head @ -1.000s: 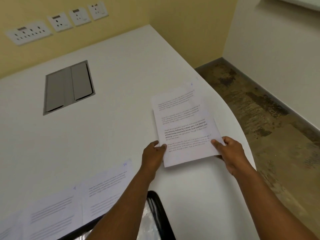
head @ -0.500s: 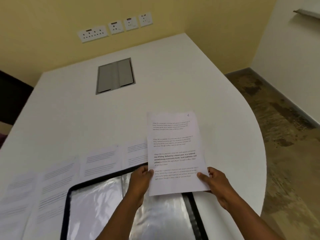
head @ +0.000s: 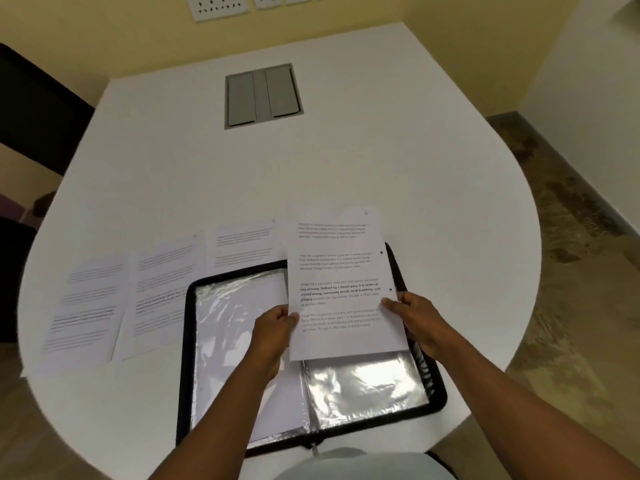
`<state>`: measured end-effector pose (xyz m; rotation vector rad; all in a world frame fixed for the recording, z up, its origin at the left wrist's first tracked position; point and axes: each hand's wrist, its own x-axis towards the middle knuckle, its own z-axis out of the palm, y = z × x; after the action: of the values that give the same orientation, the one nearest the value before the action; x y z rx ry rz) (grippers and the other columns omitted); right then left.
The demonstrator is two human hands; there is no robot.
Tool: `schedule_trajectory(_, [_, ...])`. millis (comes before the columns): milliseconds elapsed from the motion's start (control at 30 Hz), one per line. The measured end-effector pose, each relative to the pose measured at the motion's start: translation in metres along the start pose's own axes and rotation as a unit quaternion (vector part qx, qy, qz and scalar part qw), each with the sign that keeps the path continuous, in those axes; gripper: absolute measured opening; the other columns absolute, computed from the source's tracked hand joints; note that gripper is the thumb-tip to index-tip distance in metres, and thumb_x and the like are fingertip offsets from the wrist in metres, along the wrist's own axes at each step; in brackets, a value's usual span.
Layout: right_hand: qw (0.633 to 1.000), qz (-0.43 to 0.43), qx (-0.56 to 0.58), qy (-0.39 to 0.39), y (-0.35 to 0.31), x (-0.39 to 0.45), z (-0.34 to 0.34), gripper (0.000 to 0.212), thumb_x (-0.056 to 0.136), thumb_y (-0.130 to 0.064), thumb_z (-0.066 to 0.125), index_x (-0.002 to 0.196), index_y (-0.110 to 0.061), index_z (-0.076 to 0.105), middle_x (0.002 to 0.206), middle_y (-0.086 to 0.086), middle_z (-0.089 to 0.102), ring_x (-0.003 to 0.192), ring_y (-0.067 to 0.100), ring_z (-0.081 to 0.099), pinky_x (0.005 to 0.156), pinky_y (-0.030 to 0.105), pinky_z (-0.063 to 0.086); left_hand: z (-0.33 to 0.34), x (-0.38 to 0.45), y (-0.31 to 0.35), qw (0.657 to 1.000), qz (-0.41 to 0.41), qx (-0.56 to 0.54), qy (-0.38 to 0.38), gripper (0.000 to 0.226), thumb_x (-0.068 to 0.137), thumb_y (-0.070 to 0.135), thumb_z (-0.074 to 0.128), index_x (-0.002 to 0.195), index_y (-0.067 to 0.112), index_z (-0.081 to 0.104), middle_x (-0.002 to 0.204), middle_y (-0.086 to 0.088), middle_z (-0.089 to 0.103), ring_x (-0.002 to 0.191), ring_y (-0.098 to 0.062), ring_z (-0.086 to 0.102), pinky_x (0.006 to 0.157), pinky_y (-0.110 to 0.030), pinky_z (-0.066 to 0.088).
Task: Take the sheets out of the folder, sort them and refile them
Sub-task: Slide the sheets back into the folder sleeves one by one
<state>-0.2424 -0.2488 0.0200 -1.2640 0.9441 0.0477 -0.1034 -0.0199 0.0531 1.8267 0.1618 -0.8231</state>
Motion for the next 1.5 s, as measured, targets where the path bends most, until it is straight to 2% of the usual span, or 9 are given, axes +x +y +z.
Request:
schedule_trajectory(167, [0.999, -0.017, 0.006, 0.033, 0.001, -0.008, 0.011, 0.026, 0.088, -0.03, 0.071, 0.109, -0.016, 0.069, 0.102, 0.002, 0.075, 0.09, 0.022, 0.072, 0.075, 0.035, 0.057, -0.016, -0.005, -0.023, 0.998, -0.007, 0.024, -0.052, 0.017, 0.096, 0.013, 0.055, 0.106, 0.017, 0.067, 0.102, -0.002, 0.073, 0.092, -0.02, 0.07, 0.086, -0.039, 0.057])
schedule_trajectory(533, [0.989, -0.077, -0.007, 0.128, -0.037, 0.018, 0.001, 0.012, 0.089, -0.021, 0.07, 0.101, -0.017, 0.069, 0.104, 0.008, 0.072, 0.089, 0.024, 0.07, 0.088, 0.042, 0.056, -0.009, 0.023, -0.013, 0.997, 0.034, 0.075, -0.004, 0.02, 0.092, 0.014, 0.055, 0.109, 0.017, 0.066, 0.103, -0.001, 0.071, 0.089, -0.017, 0.067, 0.079, -0.028, 0.055])
schedule_trajectory(667, [0.981, -0.1, 0.02, 0.168, -0.063, 0.038, -0.019, 0.017, 0.089, -0.021, 0.07, 0.105, -0.017, 0.068, 0.105, 0.007, 0.071, 0.094, 0.026, 0.069, 0.092, 0.043, 0.054, 0.003, 0.046, -0.003, 0.971, 0.105, 0.216, 0.017, 0.032, 0.093, 0.021, 0.055, 0.124, 0.019, 0.061, 0.122, 0.001, 0.064, 0.112, -0.016, 0.059, 0.092, -0.023, 0.044])
schedule_trajectory(867, [0.969, -0.126, 0.074, 0.201, -0.1, 0.075, -0.042, 0.015, 0.088, -0.017, 0.07, 0.103, -0.02, 0.069, 0.107, 0.004, 0.071, 0.098, 0.024, 0.068, 0.093, 0.039, 0.053, 0.034, 0.089, 0.008, 0.897, 0.198, 0.393, -0.028, 0.047, 0.098, 0.027, 0.05, 0.143, 0.018, 0.044, 0.146, -0.003, 0.046, 0.133, -0.022, 0.044, 0.109, -0.033, 0.036])
schedule_trajectory(1000, [0.967, -0.125, 0.094, 0.203, -0.116, 0.101, -0.052, 0.013, 0.089, -0.019, 0.07, 0.101, -0.021, 0.069, 0.107, 0.001, 0.071, 0.099, 0.023, 0.068, 0.089, 0.037, 0.054, 0.055, 0.115, 0.014, 0.882, 0.233, 0.41, -0.023, 0.052, 0.097, 0.023, 0.05, 0.147, 0.017, 0.036, 0.152, -0.001, 0.038, 0.138, -0.018, 0.037, 0.112, -0.033, 0.033])
schedule_trajectory(1133, [0.965, -0.112, 0.117, 0.205, -0.123, 0.123, -0.055, 0.015, 0.091, -0.018, 0.068, 0.106, -0.018, 0.067, 0.106, -0.001, 0.071, 0.093, 0.017, 0.068, 0.083, 0.032, 0.055, 0.068, 0.136, 0.01, 0.855, 0.296, 0.426, 0.012, 0.05, 0.09, 0.017, 0.062, 0.138, 0.01, 0.049, 0.138, -0.008, 0.054, 0.127, -0.025, 0.051, 0.108, -0.036, 0.039])
schedule_trajectory(1300, [0.965, -0.09, 0.122, 0.215, -0.121, 0.148, -0.056, 0.005, 0.09, -0.019, 0.069, 0.093, -0.023, 0.069, 0.102, -0.002, 0.072, 0.096, 0.019, 0.069, 0.086, 0.034, 0.056, 0.074, 0.151, 0.014, 0.787, 0.369, 0.493, 0.05, 0.028, 0.077, 0.011, 0.075, 0.104, 0.01, 0.069, 0.087, -0.006, 0.071, 0.08, -0.027, 0.066, 0.075, -0.038, 0.053])
schedule_trajectory(1433, [0.963, -0.079, 0.13, 0.223, -0.12, 0.162, -0.057, 0.003, 0.089, -0.021, 0.07, 0.091, -0.023, 0.069, 0.101, -0.002, 0.072, 0.094, 0.019, 0.068, 0.089, 0.04, 0.054, 0.075, 0.166, 0.022, 0.757, 0.387, 0.526, 0.025, 0.032, 0.07, 0.009, 0.076, 0.102, 0.011, 0.07, 0.079, -0.006, 0.065, 0.073, -0.026, 0.06, 0.069, -0.037, 0.05])
schedule_trajectory(1500, [0.962, -0.079, 0.137, 0.224, -0.121, 0.166, -0.058, 0.003, 0.09, -0.021, 0.07, 0.091, -0.023, 0.069, 0.101, -0.001, 0.072, 0.093, 0.018, 0.068, 0.09, 0.039, 0.054, 0.076, 0.17, 0.028, 0.771, 0.357, 0.527, -0.011, 0.018, 0.071, 0.011, 0.072, 0.088, 0.016, 0.072, 0.081, -0.004, 0.063, 0.077, -0.024, 0.058, 0.069, -0.035, 0.047])
